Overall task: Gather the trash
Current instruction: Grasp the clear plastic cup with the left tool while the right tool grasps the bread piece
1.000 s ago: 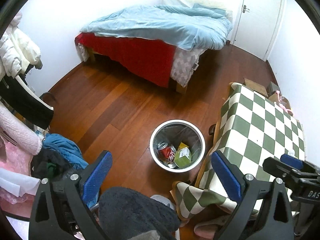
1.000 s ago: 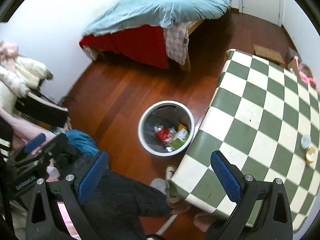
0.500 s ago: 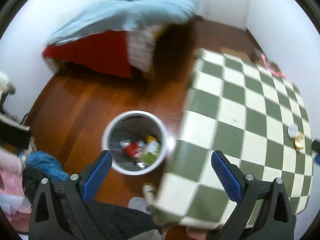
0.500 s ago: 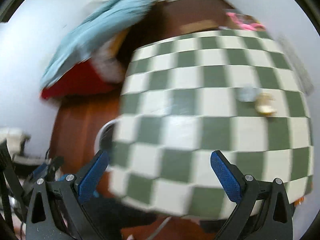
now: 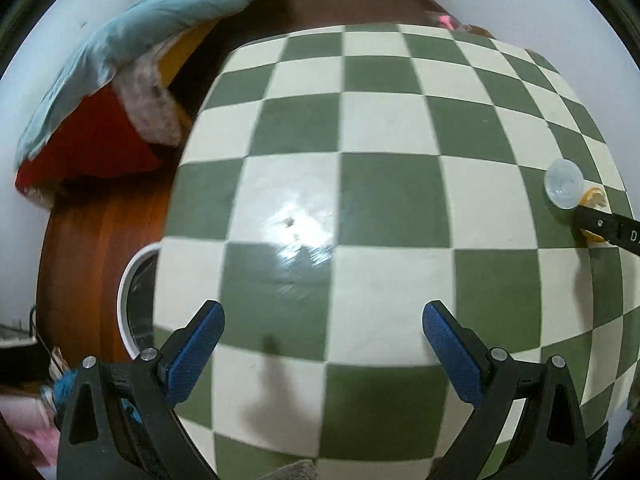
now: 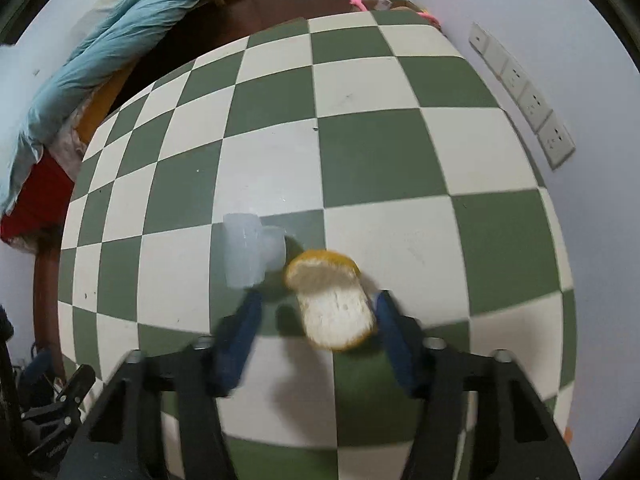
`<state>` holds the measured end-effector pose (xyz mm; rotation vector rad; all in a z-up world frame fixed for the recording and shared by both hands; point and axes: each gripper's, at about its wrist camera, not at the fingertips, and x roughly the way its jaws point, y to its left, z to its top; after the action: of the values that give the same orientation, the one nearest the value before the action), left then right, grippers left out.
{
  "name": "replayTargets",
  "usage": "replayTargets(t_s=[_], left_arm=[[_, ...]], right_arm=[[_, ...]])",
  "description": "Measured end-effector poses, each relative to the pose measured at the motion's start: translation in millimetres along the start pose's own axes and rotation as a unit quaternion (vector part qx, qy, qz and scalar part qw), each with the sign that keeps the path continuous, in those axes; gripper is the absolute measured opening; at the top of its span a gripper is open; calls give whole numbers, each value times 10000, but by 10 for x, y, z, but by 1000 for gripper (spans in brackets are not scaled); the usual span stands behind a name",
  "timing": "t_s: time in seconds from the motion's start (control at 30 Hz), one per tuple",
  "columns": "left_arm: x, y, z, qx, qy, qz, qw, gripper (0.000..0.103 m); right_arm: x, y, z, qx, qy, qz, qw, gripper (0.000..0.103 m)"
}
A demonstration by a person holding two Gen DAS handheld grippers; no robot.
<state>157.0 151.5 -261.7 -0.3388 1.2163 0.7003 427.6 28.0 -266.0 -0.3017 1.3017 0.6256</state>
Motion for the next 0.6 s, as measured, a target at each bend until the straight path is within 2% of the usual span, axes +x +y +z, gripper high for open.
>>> replayTargets(t_s=[0.03,0.07,0.1,0.13,0.3,0.47,0.6], left_arm=[[-1,-32,28,49,-31,-19,10000,101],[-5,-84,67,110,-66,-63,9999,101],[-17,-159,114,195,-112,-162,9996,101],[-40,-251,156,304,-167,-302,9989,101],[-158,-806,382,927,-344,-971,9903,101],[-100,-1270,621,1267,-272,-1289,9832,101],[59,-1437,758,1369,-113,-1408,9805,100]], right_arm=[[5,23,-5,-81,-79,-76,9999,36],[-8,49,-21,-155,-145,-60,9998,34],[-3,37,-25,-173,-154,-41,9997,27],[-10,-7,-37,-134,-170,-62,9997,15],[-202,-314,-111,196,-273,170,9993,8],[-358,-672,-149,581,-339,299,9973,7],[-421,-922,-121,914,-363,481,9940,8]])
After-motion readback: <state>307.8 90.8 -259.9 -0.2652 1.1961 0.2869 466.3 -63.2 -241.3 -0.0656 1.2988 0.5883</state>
